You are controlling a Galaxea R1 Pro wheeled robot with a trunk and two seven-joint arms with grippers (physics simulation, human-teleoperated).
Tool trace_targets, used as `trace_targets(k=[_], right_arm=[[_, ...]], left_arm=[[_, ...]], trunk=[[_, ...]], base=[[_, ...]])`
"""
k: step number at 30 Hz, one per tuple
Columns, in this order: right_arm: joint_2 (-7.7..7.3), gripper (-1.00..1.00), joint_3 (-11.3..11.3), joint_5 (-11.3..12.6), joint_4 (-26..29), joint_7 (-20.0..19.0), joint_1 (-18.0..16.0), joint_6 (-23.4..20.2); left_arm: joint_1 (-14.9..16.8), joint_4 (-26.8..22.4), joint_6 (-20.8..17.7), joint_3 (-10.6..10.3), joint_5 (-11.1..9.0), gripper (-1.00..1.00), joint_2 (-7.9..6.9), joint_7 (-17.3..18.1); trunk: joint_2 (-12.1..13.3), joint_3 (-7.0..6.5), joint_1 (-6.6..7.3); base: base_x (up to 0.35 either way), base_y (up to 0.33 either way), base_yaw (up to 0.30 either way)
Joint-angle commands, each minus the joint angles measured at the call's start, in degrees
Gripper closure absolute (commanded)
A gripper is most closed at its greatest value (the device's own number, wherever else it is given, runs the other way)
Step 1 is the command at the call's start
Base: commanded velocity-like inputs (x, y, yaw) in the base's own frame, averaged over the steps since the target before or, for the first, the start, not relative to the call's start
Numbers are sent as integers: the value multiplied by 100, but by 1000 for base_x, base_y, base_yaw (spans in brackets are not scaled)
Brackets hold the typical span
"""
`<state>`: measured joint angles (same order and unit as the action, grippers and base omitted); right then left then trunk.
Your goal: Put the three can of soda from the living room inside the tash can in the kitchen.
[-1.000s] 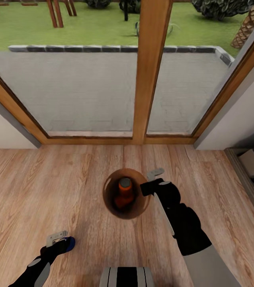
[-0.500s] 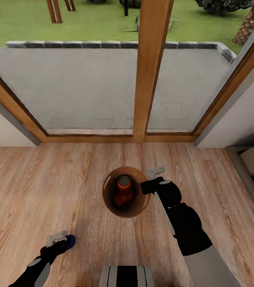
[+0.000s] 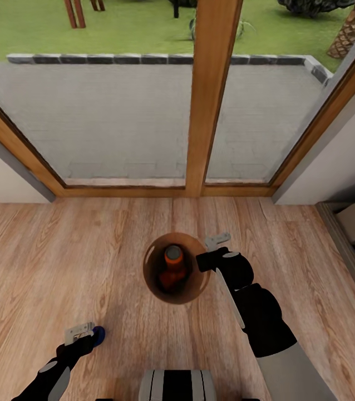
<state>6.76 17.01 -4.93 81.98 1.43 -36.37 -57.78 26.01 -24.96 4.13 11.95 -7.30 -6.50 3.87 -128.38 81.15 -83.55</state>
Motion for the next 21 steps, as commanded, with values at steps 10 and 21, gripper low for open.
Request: trace_targets(k=[10, 21], right_arm=[[1, 100, 4, 98, 2, -2, -2, 3], [1, 100, 4, 98, 3, -2, -2, 3]], left_arm=[[0, 0, 0, 0, 2, -100, 0, 5], [0, 0, 0, 0, 1, -100, 0, 9]], trunk=[[-202, 90, -110], [-443, 198, -242]], base=[[0, 0, 0], [0, 0, 0]])
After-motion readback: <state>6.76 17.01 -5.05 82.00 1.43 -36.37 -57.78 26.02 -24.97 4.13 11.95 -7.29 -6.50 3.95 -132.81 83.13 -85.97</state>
